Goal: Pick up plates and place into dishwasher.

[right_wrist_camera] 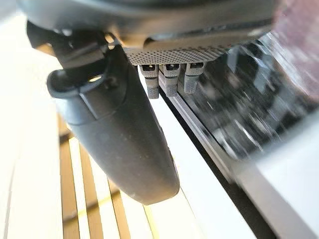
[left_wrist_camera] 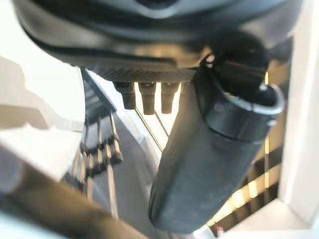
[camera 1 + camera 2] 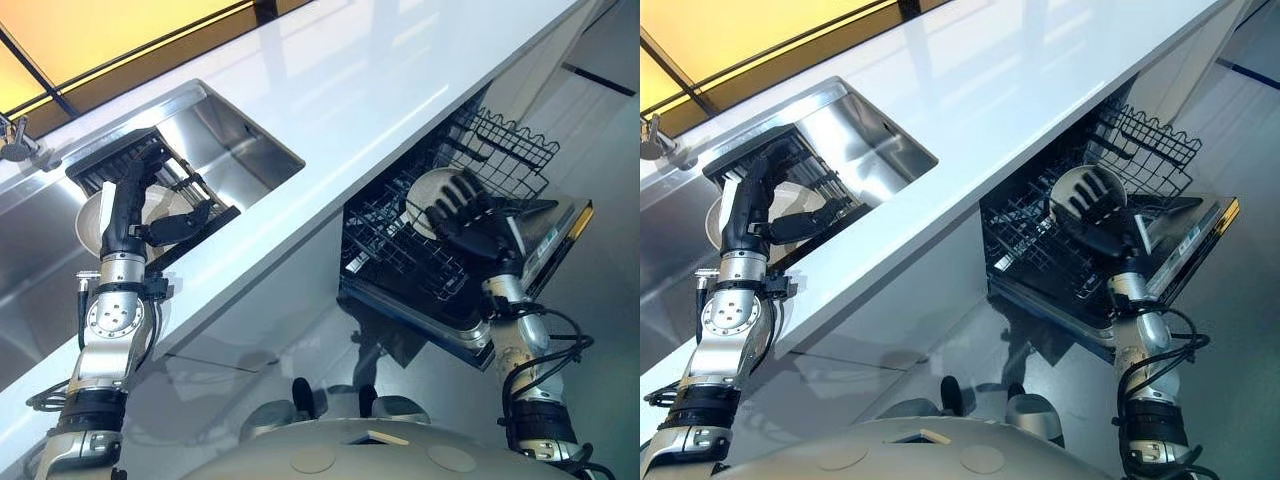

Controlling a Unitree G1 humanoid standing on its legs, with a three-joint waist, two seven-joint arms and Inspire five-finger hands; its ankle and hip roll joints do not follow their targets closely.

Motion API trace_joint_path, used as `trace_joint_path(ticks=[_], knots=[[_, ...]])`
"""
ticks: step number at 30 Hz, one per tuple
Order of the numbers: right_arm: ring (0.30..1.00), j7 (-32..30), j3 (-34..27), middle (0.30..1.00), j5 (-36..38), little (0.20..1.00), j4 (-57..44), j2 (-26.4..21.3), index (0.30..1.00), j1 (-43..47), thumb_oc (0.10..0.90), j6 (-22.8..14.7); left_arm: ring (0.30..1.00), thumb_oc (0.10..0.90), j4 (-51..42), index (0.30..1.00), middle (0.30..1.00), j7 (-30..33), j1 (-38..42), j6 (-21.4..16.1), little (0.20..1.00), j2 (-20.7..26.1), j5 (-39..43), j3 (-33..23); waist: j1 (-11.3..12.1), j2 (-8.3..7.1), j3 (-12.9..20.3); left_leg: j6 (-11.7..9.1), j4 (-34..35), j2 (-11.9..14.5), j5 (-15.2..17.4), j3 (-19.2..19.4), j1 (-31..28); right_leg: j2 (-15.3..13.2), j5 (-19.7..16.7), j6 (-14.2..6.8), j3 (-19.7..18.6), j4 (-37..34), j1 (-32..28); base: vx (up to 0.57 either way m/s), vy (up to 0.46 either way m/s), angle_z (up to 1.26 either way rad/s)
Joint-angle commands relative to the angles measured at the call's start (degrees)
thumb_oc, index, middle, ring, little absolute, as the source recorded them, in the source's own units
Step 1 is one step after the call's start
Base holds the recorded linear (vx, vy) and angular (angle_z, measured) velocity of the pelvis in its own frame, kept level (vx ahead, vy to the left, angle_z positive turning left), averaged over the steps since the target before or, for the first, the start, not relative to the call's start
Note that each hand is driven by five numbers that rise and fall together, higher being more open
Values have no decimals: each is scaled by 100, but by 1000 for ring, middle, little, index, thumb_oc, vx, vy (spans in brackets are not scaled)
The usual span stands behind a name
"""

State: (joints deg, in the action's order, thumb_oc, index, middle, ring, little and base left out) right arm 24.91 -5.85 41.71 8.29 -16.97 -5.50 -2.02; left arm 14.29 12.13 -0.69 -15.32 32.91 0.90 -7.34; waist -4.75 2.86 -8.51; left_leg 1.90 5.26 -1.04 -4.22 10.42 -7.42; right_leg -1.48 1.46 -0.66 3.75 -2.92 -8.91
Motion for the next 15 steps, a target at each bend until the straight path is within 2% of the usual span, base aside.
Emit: trace_joint_path(ticks=[1,6,10,15], knots=[[900,970,108,900,171,900,-546,-39,900,228,800,114,900,800,467,900,900,609,976,-74,900,1002,-461,-401,-58,1,429,83,-290,-302,850,151,-96,-186,168,-523,355,540,529,-35,69,-12],[900,1281,501,900,-112,900,-193,-315,900,46,800,201,900,800,989,900,900,616,1296,197,900,1662,-471,-423,-106,39,407,98,-294,-320,846,189,-63,-221,180,-571,335,651,625,-23,39,-4],[900,1452,833,900,-750,900,35,-441,900,-99,800,89,900,800,1216,900,900,705,1491,400,900,2000,-558,-435,-115,64,366,109,-289,-336,840,186,-39,-246,182,-605,347,713,677,-17,19,-4],[900,1356,1166,900,-1323,900,196,-627,900,-209,800,-24,900,800,1429,900,900,602,1694,673,900,2365,-546,-407,-89,73,312,104,-282,-342,831,143,-16,-265,185,-637,392,761,706,-6,0,-1]])
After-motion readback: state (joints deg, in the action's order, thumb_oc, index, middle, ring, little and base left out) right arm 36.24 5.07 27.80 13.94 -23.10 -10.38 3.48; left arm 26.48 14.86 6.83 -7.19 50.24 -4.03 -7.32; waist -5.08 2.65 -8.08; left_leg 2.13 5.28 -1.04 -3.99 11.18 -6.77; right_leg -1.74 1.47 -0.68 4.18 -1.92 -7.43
